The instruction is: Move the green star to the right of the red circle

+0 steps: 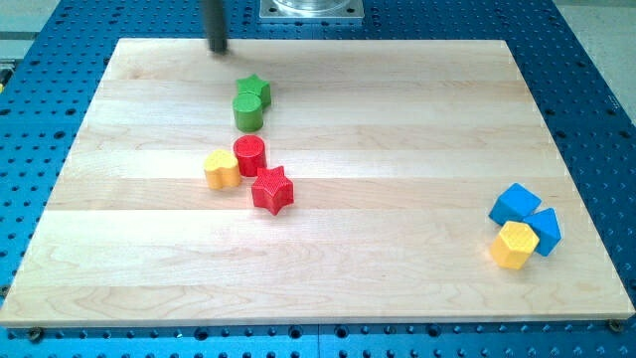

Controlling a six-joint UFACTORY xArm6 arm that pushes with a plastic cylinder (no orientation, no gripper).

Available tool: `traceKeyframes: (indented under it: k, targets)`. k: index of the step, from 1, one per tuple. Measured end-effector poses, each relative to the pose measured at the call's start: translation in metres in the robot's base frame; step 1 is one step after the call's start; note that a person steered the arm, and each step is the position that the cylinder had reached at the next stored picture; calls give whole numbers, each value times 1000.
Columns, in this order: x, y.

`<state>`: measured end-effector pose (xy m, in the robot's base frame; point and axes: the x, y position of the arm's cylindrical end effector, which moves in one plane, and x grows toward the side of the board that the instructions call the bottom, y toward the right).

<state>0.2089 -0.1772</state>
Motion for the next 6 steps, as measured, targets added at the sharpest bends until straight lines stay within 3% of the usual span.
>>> traceKeyframes:
  k: [1, 2, 5, 6]
  targets:
    - [36, 4]
    - [96, 69]
    - [156, 190]
    - [171, 197]
